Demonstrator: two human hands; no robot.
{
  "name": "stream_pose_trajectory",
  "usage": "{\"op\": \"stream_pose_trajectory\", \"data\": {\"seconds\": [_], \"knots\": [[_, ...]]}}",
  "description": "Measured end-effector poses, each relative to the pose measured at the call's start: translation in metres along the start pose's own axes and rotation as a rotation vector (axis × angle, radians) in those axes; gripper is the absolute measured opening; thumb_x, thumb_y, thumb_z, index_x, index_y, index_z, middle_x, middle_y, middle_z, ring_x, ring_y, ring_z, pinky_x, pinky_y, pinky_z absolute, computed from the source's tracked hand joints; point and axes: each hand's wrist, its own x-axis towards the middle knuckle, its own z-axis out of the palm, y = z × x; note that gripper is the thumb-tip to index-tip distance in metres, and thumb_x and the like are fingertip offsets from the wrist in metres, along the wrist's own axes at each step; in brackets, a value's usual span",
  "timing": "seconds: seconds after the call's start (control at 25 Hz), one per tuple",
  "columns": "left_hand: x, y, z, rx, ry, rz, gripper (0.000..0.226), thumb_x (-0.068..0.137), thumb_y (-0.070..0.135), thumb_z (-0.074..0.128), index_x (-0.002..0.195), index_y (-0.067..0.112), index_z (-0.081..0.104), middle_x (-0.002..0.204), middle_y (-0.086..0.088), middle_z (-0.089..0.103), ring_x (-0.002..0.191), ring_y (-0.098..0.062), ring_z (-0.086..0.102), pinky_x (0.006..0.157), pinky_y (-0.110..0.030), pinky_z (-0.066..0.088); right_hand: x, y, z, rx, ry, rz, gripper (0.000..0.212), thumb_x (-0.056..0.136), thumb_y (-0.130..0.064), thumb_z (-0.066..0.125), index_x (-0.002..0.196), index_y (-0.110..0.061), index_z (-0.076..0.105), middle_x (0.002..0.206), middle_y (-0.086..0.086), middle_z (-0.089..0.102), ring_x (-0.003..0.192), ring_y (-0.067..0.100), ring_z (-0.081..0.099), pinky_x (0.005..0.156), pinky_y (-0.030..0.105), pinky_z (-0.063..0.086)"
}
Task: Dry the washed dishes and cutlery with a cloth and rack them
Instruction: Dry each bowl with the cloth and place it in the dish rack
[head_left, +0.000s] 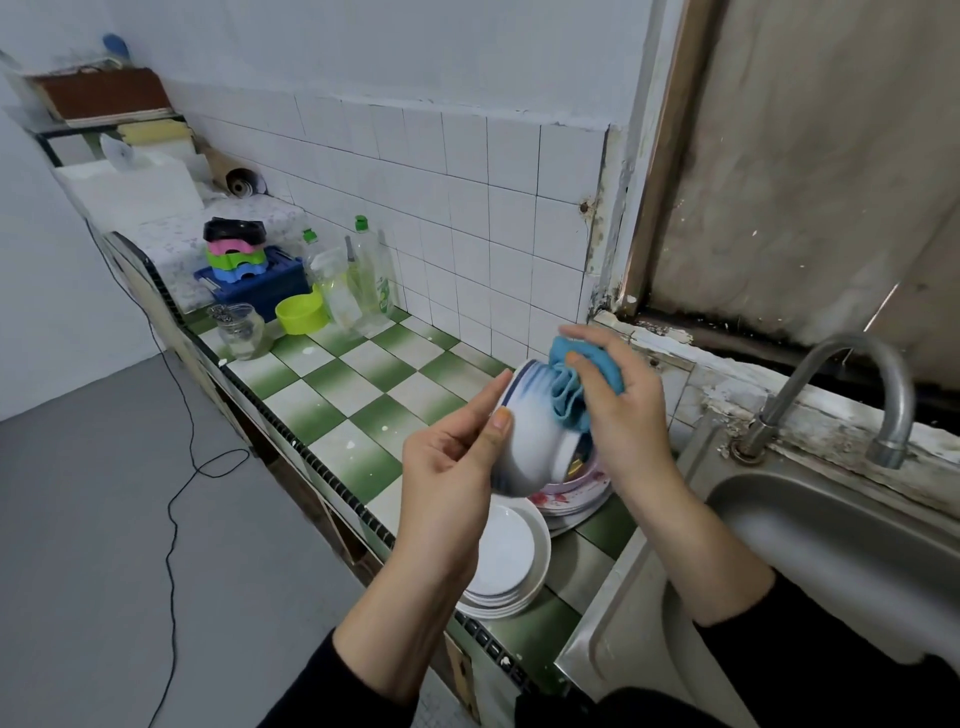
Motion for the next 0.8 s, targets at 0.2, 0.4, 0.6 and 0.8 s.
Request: {"op": "stream_pose_trajectory", "data": {"seconds": [0.2, 0.4, 0.6, 0.8], "knots": [[0.002, -0.005, 0.003, -0.020, 0.021, -0.057, 0.029, 0.094, 0.000, 0.050, 0.114, 0.011, 0.068, 0.101, -0.004, 0.075, 0.088, -0.014, 0.070, 0.066, -0.026, 0.058, -0.030, -0.001, 0.004, -0.242, -0.080, -0.492, 0.021, 0.086, -0.013, 0.060, 0.104, -0.010, 0.068, 0.107, 0.001, 0.066, 0.104, 0.012, 0.062, 0.092, 0.022, 0.047], [0.008, -0.005, 0.011, -0.024, 0.076, -0.089, 0.029, 0.095, 0.001, 0.050, 0.108, 0.019, 0.069, 0.114, -0.003, 0.071, 0.110, -0.016, 0.065, 0.099, -0.040, 0.050, 0.022, 0.007, -0.001, 0.007, 0.002, 0.167, 0.024, 0.089, -0.007, 0.061, 0.087, -0.029, 0.068, 0.089, -0.018, 0.068, 0.092, 0.008, 0.062, 0.076, 0.018, 0.048], [0.033, 0.005, 0.014, -0.134, 0.091, -0.148, 0.030, 0.095, -0.001, 0.048, 0.119, 0.003, 0.065, 0.104, -0.009, 0.073, 0.089, -0.019, 0.069, 0.084, -0.033, 0.057, -0.007, 0.014, 0.003, -0.219, -0.006, -0.547, 0.021, 0.087, -0.008, 0.061, 0.107, -0.009, 0.066, 0.111, 0.008, 0.063, 0.109, 0.010, 0.057, 0.096, 0.023, 0.044], [0.036, 0.002, 0.023, -0.250, 0.131, -0.210, 0.029, 0.097, -0.001, 0.043, 0.119, 0.001, 0.062, 0.101, -0.008, 0.072, 0.087, -0.017, 0.068, 0.084, -0.030, 0.055, -0.015, 0.029, 0.005, -0.115, 0.246, -0.462, 0.026, 0.092, -0.012, 0.054, 0.117, -0.005, 0.058, 0.116, 0.014, 0.060, 0.112, 0.022, 0.058, 0.096, 0.036, 0.047]]}}
